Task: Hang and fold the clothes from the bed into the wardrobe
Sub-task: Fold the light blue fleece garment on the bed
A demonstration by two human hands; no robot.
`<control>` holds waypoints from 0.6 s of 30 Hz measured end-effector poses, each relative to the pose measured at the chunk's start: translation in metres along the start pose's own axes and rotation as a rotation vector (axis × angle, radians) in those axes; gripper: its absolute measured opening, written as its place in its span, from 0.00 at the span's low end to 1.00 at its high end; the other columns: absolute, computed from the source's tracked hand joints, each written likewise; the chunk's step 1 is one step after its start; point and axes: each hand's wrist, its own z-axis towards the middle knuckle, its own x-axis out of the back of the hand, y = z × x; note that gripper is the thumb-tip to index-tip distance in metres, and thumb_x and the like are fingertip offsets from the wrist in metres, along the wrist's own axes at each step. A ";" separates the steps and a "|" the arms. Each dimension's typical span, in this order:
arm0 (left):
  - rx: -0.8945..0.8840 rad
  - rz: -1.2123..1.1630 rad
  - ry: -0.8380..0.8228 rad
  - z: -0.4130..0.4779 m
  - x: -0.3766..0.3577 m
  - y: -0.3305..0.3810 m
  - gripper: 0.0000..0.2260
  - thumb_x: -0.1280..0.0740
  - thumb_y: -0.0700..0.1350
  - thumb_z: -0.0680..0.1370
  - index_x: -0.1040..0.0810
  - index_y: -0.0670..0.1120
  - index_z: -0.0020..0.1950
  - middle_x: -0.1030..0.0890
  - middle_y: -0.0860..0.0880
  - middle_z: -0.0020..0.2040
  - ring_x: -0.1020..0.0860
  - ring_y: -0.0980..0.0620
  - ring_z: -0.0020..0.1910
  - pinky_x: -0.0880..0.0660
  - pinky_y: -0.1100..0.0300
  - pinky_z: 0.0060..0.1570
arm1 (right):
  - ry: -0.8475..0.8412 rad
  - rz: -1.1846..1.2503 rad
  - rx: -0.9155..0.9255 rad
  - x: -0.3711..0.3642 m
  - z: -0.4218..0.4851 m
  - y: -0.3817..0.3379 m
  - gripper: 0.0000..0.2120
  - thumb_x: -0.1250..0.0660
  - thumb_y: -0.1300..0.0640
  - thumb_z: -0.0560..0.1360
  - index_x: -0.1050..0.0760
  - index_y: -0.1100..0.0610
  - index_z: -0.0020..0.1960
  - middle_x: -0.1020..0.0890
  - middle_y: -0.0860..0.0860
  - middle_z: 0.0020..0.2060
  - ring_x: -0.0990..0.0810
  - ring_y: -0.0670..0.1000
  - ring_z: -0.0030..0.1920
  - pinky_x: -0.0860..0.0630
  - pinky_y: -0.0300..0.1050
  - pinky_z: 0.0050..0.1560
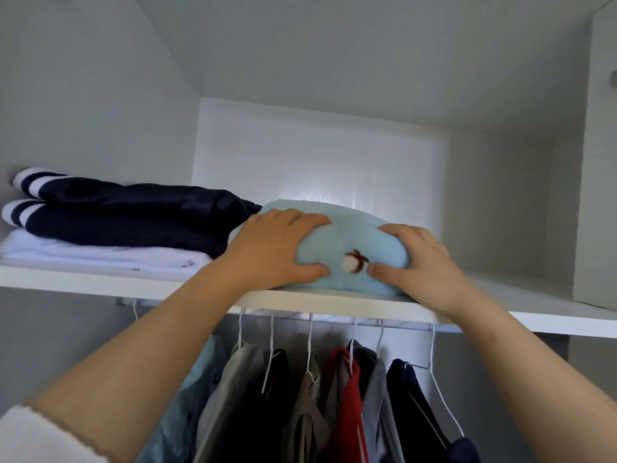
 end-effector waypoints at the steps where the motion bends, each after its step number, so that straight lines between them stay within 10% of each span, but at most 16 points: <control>1: 0.004 -0.002 0.000 0.000 0.000 0.000 0.32 0.36 0.65 0.71 0.41 0.60 0.72 0.33 0.55 0.68 0.35 0.51 0.65 0.40 0.53 0.64 | 0.001 -0.004 -0.001 0.000 -0.001 -0.001 0.25 0.30 0.46 0.69 0.34 0.39 0.64 0.35 0.41 0.57 0.37 0.52 0.65 0.42 0.40 0.57; 13: 0.055 -0.148 0.149 -0.029 -0.002 0.044 0.24 0.41 0.58 0.76 0.40 0.61 0.71 0.39 0.55 0.72 0.47 0.51 0.73 0.55 0.40 0.69 | 0.296 -0.059 0.007 -0.007 -0.053 -0.035 0.26 0.29 0.58 0.69 0.31 0.52 0.66 0.29 0.47 0.63 0.36 0.52 0.67 0.45 0.40 0.67; 18: -0.149 -0.386 0.289 -0.067 -0.023 0.094 0.21 0.44 0.54 0.74 0.26 0.51 0.64 0.25 0.50 0.62 0.32 0.46 0.67 0.44 0.50 0.66 | 0.348 0.040 -0.160 0.007 -0.120 -0.039 0.21 0.30 0.58 0.71 0.32 0.42 0.59 0.29 0.41 0.59 0.36 0.47 0.67 0.41 0.44 0.69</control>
